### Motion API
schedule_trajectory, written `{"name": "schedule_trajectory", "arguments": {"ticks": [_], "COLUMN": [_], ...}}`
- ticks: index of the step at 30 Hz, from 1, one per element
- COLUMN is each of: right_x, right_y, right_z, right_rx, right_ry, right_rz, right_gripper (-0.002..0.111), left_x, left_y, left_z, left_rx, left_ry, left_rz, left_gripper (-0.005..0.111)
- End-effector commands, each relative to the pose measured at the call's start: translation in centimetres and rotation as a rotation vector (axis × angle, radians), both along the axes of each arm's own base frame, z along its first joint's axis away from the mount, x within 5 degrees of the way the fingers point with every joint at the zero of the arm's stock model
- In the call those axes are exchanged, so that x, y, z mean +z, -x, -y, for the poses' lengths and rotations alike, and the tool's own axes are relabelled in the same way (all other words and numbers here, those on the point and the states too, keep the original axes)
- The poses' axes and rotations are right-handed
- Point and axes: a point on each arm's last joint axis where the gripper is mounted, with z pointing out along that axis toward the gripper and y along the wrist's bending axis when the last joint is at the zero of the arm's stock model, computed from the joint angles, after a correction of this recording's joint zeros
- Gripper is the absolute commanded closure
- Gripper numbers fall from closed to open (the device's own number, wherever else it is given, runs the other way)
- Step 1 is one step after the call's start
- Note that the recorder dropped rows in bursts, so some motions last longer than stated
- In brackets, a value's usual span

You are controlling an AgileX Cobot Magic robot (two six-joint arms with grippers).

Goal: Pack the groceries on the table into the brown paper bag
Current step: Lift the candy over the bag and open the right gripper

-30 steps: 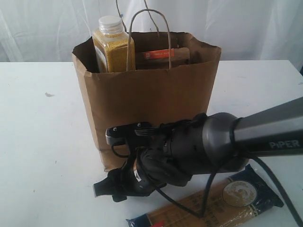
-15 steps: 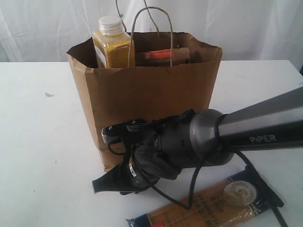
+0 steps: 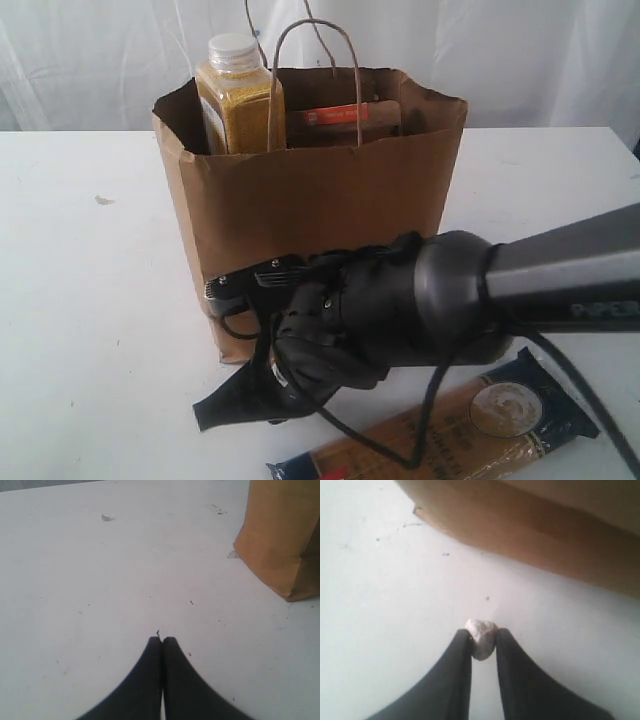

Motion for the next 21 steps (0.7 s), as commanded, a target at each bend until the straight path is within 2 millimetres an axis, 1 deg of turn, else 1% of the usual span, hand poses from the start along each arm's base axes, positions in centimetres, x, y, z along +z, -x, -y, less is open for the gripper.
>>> {"name": "schedule_trajectory", "arguments": {"ticks": [1, 4, 5, 6, 7, 8, 9, 10, 11, 12, 13, 14, 15, 16, 17, 20, 21], "right_x": [3.7, 6.0, 7.4, 8.0, 9.9, 11.0, 13.0, 14.4, 16.2, 17.1, 18.6, 19.4, 20.9, 21.7, 23.1, 24.9, 25.9], "right_y": [2.2, 3.6, 4.3, 4.6, 5.3, 5.6, 5.8, 5.9, 6.0, 6.1, 6.4, 6.6, 7.0, 7.2, 7.3, 7.1, 7.0], "right_z": [0.8, 1.5, 2.0, 2.2, 2.7, 3.2, 4.4, 5.5, 7.3, 8.3, 10.0, 10.8, 12.2, 12.7, 13.6, 14.5, 14.6], "right_rx": [0.050, 0.058, 0.057, 0.063, 0.061, 0.049, 0.005, -0.034, -0.085, -0.115, -0.154, -0.167, -0.176, -0.182, -0.215, -0.258, -0.268], "right_ry": [-0.009, -0.030, -0.042, -0.056, -0.093, -0.114, -0.147, -0.169, -0.163, -0.160, -0.171, -0.193, -0.239, -0.262, -0.289, -0.282, -0.289], "right_rz": [0.057, 0.076, 0.096, 0.113, 0.166, 0.199, 0.253, 0.293, 0.348, 0.380, 0.428, 0.447, 0.494, 0.516, 0.553, 0.615, 0.650], "right_gripper": [0.094, 0.094, 0.094, 0.094, 0.094, 0.094, 0.094, 0.094, 0.094, 0.094, 0.094, 0.094, 0.094, 0.094, 0.094, 0.094, 0.094], "left_x": [-0.2, -0.2, -0.2, -0.2, -0.2, -0.2, -0.2, -0.2, -0.2, -0.2, -0.2, -0.2, -0.2, -0.2, -0.2, -0.2, -0.2], "left_y": [0.0, 0.0, 0.0, 0.0, 0.0, 0.0, 0.0, 0.0, 0.0, 0.0, 0.0, 0.0, 0.0, 0.0, 0.0, 0.0, 0.0], "left_z": [0.0, 0.0, 0.0, 0.0, 0.0, 0.0, 0.0, 0.0, 0.0, 0.0, 0.0, 0.0, 0.0, 0.0, 0.0, 0.0, 0.0], "left_rx": [0.001, 0.001, 0.001, 0.001, 0.001, 0.001, 0.001, 0.001, 0.001, 0.001, 0.001, 0.001, 0.001, 0.001, 0.001, 0.001, 0.001], "left_ry": [-0.003, -0.003, -0.003, -0.003, -0.003, -0.003, -0.003, -0.003, -0.003, -0.003, -0.003, -0.003, -0.003, -0.003, -0.003, -0.003, -0.003], "left_rz": [-0.003, -0.003, -0.003, -0.003, -0.003, -0.003, -0.003, -0.003, -0.003, -0.003, -0.003, -0.003, -0.003, -0.003, -0.003, -0.003, -0.003], "left_gripper": [0.107, 0.107, 0.107, 0.107, 0.107, 0.107, 0.107, 0.107, 0.107, 0.107, 0.107, 0.107, 0.107, 0.107, 0.107, 0.107, 0.107]}}
